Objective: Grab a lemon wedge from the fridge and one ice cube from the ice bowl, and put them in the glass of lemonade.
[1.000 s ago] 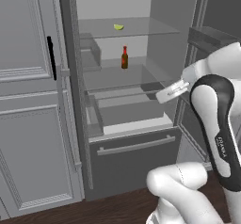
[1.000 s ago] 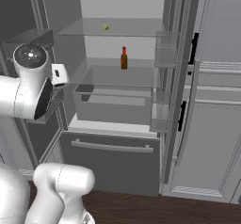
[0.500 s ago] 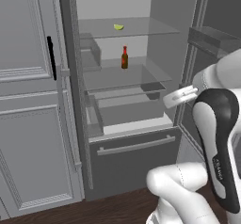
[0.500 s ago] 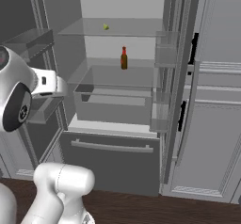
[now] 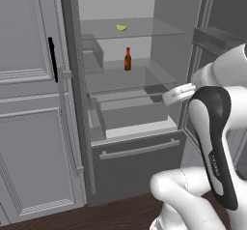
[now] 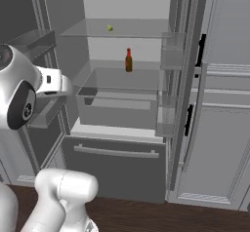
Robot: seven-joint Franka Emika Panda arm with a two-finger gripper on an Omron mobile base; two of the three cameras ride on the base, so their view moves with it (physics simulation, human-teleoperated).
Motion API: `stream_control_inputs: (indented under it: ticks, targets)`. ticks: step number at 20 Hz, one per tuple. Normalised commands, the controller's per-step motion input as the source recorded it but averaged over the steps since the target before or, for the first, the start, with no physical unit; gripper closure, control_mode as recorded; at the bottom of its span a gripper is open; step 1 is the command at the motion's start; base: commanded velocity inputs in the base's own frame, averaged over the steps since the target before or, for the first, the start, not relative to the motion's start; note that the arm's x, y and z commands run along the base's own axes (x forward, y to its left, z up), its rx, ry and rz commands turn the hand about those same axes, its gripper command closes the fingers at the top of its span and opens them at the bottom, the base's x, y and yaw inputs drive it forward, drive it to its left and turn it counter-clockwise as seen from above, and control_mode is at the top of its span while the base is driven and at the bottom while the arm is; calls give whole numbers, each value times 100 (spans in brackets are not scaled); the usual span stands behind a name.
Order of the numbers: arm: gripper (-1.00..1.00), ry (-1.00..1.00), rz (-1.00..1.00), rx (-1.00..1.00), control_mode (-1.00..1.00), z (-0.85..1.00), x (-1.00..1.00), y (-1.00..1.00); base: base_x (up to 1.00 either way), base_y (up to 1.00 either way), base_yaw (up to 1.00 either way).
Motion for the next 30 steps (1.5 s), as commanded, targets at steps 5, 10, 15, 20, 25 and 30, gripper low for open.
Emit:
stream_control_inputs:
  ticks: [5, 10, 15, 20, 25, 30]
  targets:
    - [-100, 0, 0, 0, 100, 0, 44, -1, 16, 0, 0]
    - [-100, 0, 0, 0, 100, 0, 0, 0, 100, -10, 0]
    - [-100, 0, 0, 0, 100, 0, 0, 0, 98, -47, -6]
    - [-100, 0, 0, 0, -100, 3, 4, 0, 65, -13, 0]
    - [-100, -27, 0, 11, -100, 52, -1, 2, 0, 0, 0]
    - [-100, -23, 0, 13, -100, 68, 42, 23, 0, 0, 0]
